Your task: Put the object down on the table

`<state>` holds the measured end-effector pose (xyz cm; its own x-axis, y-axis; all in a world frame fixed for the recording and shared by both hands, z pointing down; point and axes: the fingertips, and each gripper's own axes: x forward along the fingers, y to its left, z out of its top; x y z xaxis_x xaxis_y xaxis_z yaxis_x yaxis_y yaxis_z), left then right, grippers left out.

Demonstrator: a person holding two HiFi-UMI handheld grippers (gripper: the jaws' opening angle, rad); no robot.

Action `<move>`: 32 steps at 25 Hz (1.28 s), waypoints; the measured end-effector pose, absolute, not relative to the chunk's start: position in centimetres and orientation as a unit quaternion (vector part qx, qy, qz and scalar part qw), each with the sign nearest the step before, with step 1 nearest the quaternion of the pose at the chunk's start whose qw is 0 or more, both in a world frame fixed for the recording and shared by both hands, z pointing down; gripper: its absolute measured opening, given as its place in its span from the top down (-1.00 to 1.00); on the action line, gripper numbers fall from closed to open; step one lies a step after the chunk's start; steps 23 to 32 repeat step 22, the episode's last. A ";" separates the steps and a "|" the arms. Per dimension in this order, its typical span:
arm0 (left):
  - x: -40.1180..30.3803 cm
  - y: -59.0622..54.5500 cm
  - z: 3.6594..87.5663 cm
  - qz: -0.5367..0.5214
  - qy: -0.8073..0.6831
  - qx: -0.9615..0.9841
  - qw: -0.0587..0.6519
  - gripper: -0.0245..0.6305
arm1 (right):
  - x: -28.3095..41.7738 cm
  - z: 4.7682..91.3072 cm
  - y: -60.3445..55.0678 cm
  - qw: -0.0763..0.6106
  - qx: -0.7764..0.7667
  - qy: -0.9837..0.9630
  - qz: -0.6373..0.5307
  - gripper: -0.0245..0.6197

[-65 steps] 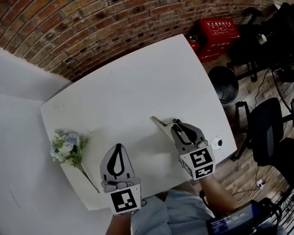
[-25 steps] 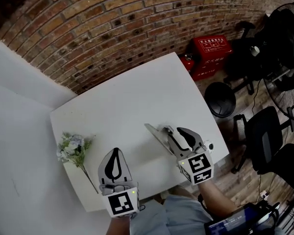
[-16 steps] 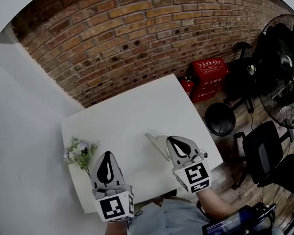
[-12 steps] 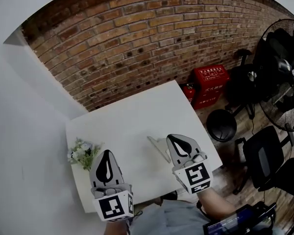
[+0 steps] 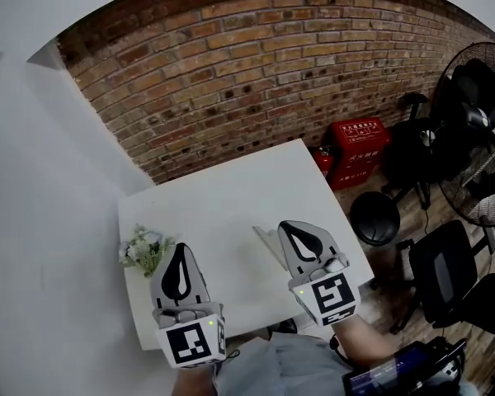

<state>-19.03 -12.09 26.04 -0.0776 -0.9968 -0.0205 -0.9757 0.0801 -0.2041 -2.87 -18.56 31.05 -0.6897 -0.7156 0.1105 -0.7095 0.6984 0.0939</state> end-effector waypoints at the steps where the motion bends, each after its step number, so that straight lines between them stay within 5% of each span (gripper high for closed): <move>1: -19.1 -12.0 26.1 -0.068 0.731 -0.675 0.077 0.90 | -3.0 31.1 -18.4 0.069 0.386 -0.920 -0.021 0.91; 32: -19.0 -12.8 27.5 -0.071 0.723 -0.684 0.066 0.90 | -3.6 31.8 -18.9 0.073 0.385 -0.920 -0.018 0.91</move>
